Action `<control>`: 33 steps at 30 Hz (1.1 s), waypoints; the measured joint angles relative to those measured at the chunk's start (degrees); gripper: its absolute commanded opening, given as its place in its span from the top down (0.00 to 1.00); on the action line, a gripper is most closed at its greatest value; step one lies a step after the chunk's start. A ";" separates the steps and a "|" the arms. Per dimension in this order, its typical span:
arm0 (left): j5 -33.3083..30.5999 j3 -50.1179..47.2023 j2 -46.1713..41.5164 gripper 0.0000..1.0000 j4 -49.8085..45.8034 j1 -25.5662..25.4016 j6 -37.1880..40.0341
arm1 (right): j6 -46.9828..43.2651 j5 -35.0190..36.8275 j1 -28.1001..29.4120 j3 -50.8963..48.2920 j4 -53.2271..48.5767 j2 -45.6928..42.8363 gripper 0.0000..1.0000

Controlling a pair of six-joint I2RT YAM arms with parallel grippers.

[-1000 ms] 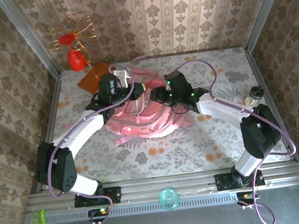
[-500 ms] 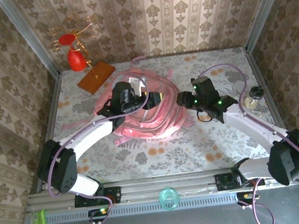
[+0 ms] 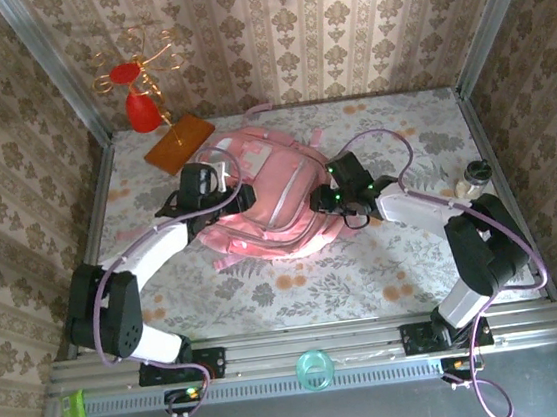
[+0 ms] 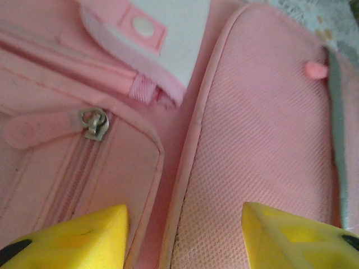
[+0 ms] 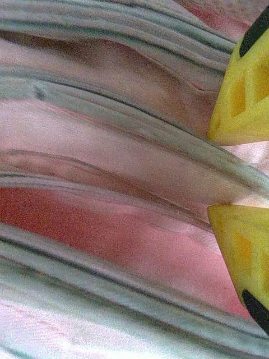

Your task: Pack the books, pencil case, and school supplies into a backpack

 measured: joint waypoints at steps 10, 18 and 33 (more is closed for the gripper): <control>4.02 -5.81 -0.48 0.48 5.70 -1.97 -4.13 | -7.74 -1.53 -5.14 11.13 -4.50 7.61 0.71; 3.23 -6.38 -3.08 0.50 4.72 -7.72 -5.95 | -13.90 4.35 -5.25 10.84 -11.17 2.08 0.58; -0.66 -3.50 -3.85 0.50 1.64 -9.42 -4.48 | -10.32 13.35 19.26 -9.11 1.31 -13.20 0.64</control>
